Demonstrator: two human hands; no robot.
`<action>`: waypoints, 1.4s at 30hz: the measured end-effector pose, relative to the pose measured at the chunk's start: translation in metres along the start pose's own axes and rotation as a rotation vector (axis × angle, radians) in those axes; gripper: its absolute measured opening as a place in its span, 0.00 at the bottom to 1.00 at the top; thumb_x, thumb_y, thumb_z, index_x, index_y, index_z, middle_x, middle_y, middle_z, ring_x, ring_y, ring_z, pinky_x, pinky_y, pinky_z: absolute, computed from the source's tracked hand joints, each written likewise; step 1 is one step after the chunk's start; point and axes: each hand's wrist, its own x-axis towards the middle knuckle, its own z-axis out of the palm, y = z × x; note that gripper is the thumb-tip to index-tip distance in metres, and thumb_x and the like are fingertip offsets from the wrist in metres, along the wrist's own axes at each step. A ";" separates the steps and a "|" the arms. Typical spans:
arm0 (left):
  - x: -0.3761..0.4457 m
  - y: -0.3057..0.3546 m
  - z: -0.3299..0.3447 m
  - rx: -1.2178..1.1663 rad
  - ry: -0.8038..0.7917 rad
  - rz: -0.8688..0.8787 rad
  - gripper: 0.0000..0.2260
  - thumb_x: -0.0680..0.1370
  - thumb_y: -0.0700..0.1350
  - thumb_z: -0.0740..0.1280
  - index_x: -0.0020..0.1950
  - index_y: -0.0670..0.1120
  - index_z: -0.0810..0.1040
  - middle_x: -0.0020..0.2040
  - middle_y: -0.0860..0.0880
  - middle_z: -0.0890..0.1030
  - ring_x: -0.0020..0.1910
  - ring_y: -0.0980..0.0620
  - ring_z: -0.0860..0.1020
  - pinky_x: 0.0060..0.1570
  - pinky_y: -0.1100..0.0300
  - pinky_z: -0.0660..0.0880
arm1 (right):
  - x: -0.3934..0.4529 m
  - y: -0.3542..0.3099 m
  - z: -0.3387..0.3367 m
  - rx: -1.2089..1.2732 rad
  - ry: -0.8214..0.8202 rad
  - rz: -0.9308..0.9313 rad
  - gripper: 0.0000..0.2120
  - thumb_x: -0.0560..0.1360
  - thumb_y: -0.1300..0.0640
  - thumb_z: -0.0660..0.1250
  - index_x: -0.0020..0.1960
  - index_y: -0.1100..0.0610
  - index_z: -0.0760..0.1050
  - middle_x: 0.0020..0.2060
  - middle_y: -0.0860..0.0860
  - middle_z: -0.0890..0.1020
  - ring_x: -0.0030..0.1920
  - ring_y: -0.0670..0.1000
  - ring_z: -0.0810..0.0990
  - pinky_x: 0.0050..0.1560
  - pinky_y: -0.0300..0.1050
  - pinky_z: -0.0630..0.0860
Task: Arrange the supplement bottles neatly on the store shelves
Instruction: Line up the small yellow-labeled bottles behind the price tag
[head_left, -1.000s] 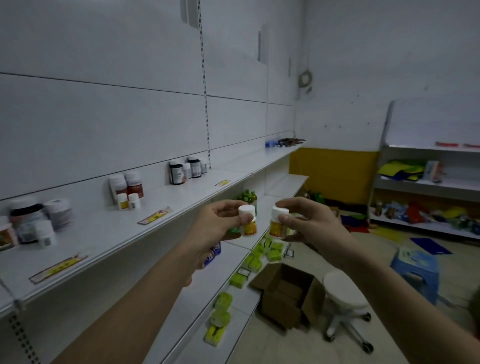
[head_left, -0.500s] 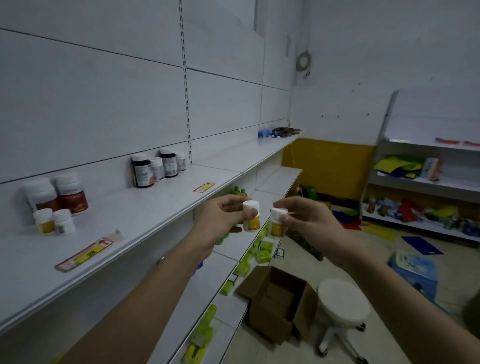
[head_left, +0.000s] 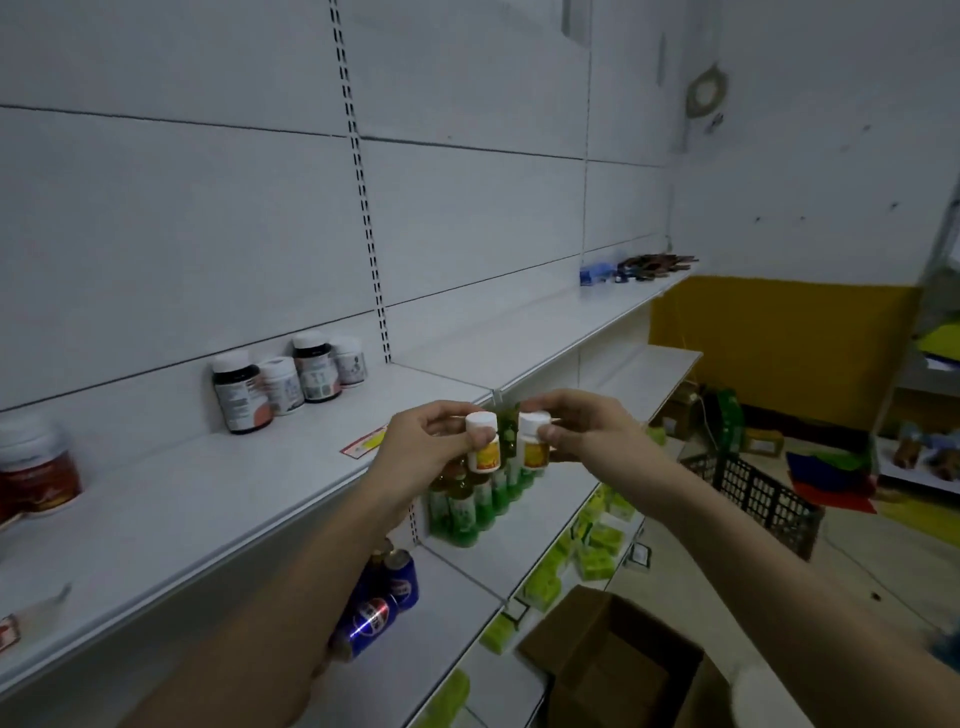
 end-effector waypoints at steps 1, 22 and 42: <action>0.008 0.001 -0.001 0.013 0.029 0.000 0.14 0.71 0.43 0.76 0.56 0.50 0.82 0.50 0.51 0.85 0.51 0.50 0.83 0.49 0.54 0.81 | 0.015 0.001 -0.007 0.000 -0.037 -0.015 0.13 0.79 0.67 0.62 0.59 0.56 0.79 0.54 0.55 0.83 0.55 0.54 0.82 0.54 0.46 0.81; 0.063 -0.060 -0.107 0.229 0.669 -0.154 0.16 0.72 0.42 0.75 0.58 0.52 0.81 0.57 0.53 0.83 0.52 0.58 0.82 0.52 0.65 0.79 | 0.245 0.050 0.138 0.020 -0.648 -0.345 0.12 0.76 0.65 0.67 0.57 0.54 0.80 0.55 0.46 0.82 0.55 0.47 0.80 0.54 0.34 0.77; 0.074 -0.078 -0.107 0.421 0.697 -0.256 0.21 0.70 0.42 0.75 0.57 0.62 0.77 0.45 0.64 0.81 0.46 0.71 0.80 0.42 0.80 0.72 | 0.267 0.082 0.158 0.027 -0.819 -0.332 0.15 0.76 0.62 0.68 0.57 0.44 0.76 0.51 0.37 0.79 0.57 0.37 0.76 0.58 0.38 0.78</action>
